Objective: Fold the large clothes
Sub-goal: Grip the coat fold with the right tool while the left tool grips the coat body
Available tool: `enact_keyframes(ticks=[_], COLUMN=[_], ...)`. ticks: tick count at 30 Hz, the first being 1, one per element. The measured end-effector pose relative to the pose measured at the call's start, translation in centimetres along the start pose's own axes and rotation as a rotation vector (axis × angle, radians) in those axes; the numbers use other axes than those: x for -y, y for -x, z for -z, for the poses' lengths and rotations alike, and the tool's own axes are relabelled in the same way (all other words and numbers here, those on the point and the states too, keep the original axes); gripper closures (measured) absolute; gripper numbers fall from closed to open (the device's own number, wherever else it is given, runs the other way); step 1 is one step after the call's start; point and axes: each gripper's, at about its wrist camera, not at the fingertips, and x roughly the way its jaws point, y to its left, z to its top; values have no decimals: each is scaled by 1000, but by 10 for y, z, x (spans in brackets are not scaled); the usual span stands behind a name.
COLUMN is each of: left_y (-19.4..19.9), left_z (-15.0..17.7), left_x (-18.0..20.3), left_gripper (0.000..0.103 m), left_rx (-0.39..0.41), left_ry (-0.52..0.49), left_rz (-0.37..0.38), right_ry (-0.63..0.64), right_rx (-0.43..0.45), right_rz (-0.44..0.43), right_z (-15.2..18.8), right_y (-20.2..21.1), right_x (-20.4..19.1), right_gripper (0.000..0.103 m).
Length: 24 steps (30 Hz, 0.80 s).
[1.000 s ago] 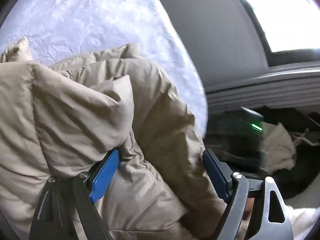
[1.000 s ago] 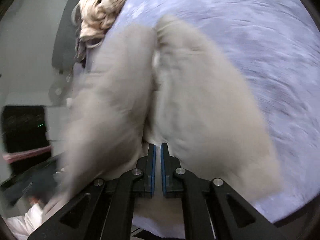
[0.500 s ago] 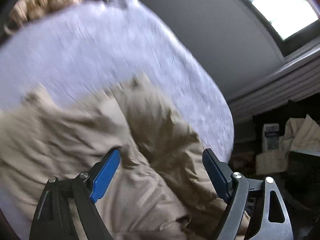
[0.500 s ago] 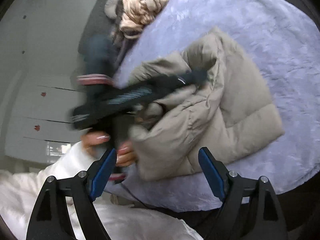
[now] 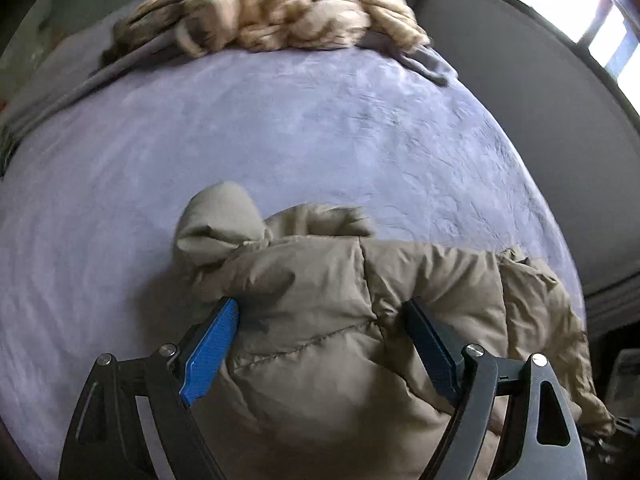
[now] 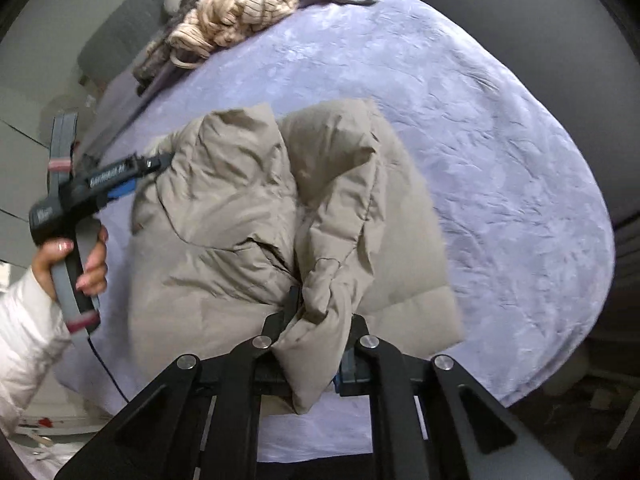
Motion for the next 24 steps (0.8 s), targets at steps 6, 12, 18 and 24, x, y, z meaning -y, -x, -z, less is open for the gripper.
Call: enact_keyframes(ticks=[6, 12, 18, 24], left_y=[-24, -32, -34, -34], left_z=[-9, -6, -6, -5], left_x=[75, 86, 72, 74], left_gripper=[18, 18, 18, 17], left_rx=[7, -5, -9, -5], left_ry=[-115, -144, -107, -116], left_rz=[8, -17, -1, -16], right_ry=[-43, -259, -242, -186], right_rx=[-16, -92, 108, 95], right_rz=[121, -34, -139, -234], right_z=[17, 25, -9, -82], right_y=[-13, -32, 42, 6], right_x=[47, 104, 108, 73], right_gripper=[90, 77, 44, 62])
